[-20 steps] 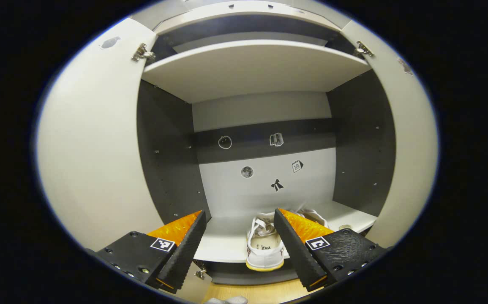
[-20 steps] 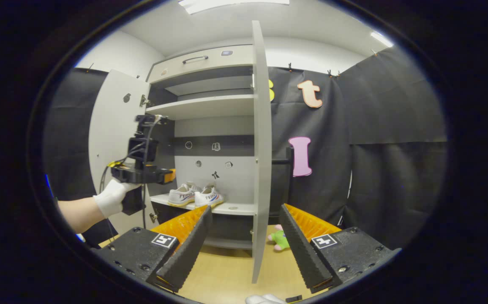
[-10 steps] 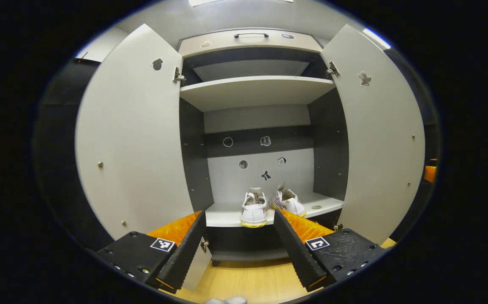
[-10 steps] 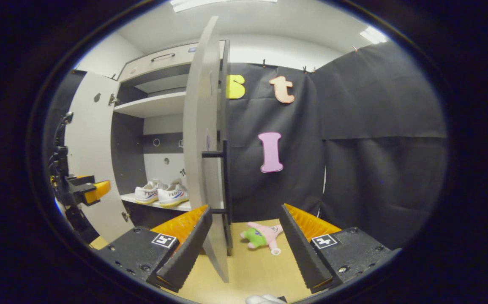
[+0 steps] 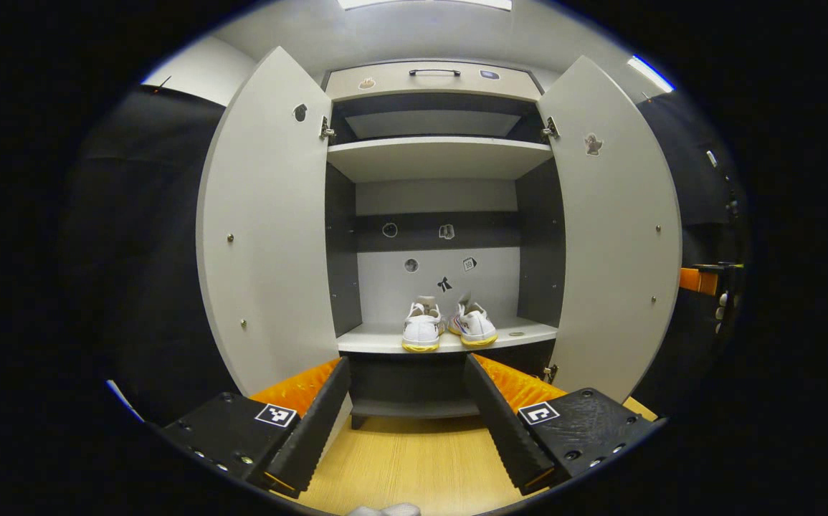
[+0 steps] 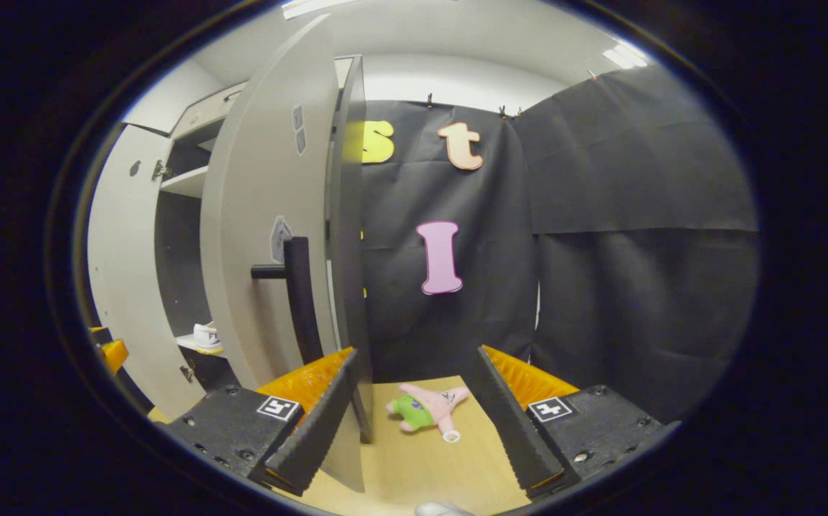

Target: Grab one shoe with the right hand and put it into the shoe cabinet, grab the other shoe with the left hand and put it into the shoe cabinet; then close the right door with the right hand and the left door with the left hand.

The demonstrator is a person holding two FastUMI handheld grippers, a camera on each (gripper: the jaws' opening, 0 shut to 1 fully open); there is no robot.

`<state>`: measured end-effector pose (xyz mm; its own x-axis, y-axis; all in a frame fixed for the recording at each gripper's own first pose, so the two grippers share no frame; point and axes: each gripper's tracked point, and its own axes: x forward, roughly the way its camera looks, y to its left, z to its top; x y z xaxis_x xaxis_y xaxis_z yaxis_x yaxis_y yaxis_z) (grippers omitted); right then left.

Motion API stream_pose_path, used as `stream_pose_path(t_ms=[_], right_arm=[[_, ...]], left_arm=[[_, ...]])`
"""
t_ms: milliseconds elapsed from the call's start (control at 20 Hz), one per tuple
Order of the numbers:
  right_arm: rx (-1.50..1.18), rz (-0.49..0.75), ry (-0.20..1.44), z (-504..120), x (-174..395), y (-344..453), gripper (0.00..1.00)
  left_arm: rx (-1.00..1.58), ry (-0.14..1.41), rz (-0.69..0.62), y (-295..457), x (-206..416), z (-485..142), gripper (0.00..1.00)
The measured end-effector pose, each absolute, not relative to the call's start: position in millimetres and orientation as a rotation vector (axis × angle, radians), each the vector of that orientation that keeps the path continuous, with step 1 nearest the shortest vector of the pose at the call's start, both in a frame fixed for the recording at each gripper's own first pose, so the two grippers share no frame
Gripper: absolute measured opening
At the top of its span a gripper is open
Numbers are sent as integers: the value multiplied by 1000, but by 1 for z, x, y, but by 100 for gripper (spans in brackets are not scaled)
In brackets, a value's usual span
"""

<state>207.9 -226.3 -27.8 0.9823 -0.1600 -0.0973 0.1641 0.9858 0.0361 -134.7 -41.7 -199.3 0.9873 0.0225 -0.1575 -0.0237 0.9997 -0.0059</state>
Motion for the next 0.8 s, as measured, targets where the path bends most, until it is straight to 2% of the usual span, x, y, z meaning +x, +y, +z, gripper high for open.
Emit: stream_pose_path(t_ms=[100,150,250,300,350,400,800], right_arm=[[28,-146,85,-24,213,-224,100],[17,-134,83,-24,215,-223,96],[28,-101,92,-24,217,-219,94],[45,-76,97,-25,219,-214,96],[47,-80,109,-25,217,-213,90],[40,-78,100,-25,218,-212,94],[27,4,110,-27,219,-144,93]], left_arm=[[10,144,42,-37,-135,-195,96],[19,134,47,-35,-136,-192,96],[42,116,60,-33,-138,-185,96],[50,109,66,-32,-138,-183,96],[49,105,72,-31,-140,-182,96],[44,104,74,-30,-140,-182,96],[39,115,121,1,-158,-191,96]])
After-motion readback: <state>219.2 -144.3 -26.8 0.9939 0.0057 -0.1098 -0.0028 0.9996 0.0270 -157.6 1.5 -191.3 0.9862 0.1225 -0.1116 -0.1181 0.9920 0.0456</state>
